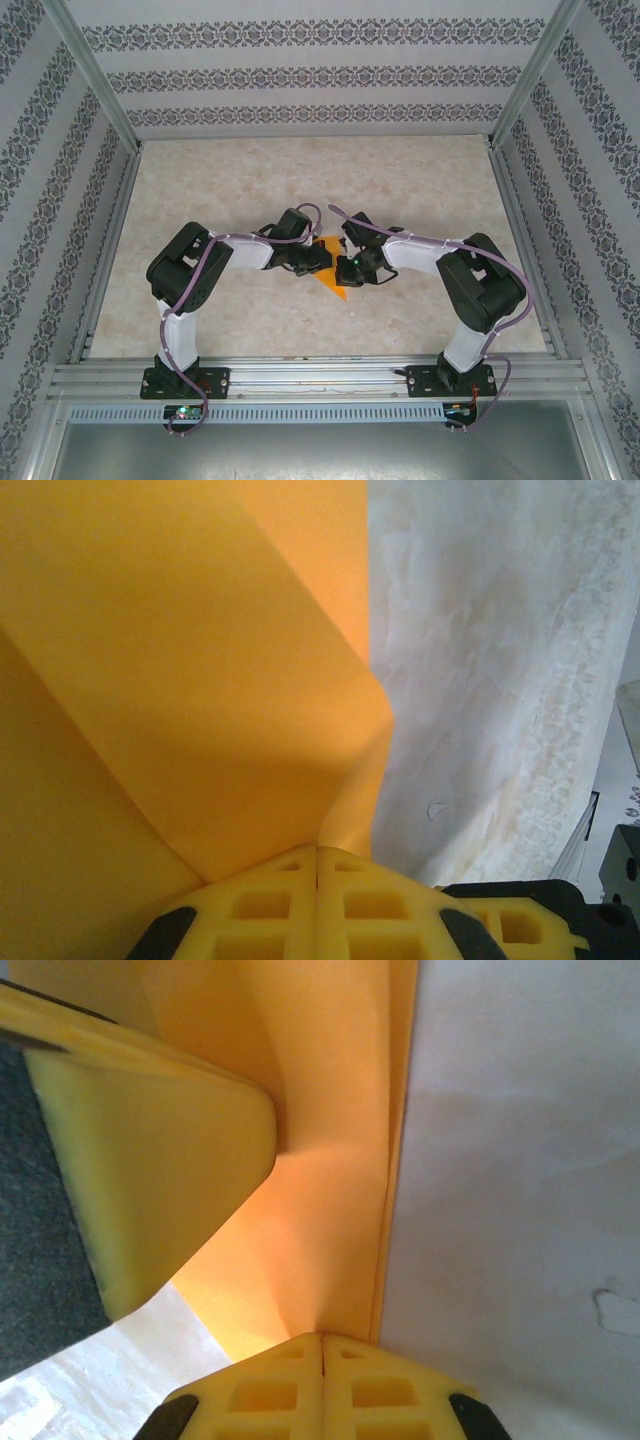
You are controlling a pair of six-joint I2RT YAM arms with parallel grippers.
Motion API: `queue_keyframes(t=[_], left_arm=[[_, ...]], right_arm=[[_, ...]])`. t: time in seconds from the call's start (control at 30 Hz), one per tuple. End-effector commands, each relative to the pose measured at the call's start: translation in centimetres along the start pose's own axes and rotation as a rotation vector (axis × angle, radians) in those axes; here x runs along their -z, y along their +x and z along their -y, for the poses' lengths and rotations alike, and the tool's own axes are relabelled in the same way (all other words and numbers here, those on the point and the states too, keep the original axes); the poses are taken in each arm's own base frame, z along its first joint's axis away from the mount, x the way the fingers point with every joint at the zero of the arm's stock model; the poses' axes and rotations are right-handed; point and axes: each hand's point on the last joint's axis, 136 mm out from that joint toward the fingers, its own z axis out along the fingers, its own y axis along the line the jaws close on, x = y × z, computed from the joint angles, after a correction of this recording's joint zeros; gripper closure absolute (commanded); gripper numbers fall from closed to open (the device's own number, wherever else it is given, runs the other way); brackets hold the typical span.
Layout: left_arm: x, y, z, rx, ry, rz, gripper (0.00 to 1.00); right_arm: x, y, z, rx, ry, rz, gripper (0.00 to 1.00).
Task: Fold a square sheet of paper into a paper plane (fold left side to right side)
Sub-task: Fourth fold the wing at the center of the table.
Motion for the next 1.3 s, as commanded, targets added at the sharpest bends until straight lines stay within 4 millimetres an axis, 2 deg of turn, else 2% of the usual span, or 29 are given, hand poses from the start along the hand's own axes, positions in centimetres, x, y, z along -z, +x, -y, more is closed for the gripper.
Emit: queue_keyframes(t=[0.0,0.7,1.27], left_arm=[[0.0,-0.6,-3.5,0.042,-0.106,0.019,1.00],[1.7,-5.1,-4.9,0.025,-0.146,0.073,1.00],[3.0,-9.3,-7.0,0.039,-0.179,0.140,1.00]], right_arm=[[-2.7,4.7,7.9,-0.048,0.318,-0.142,1.00],[-3.0,5.0,7.9,-0.048,0.318,-0.160,1.00],[-3.0,5.2,8.0,-0.050,0.317,-0.165,1.00]])
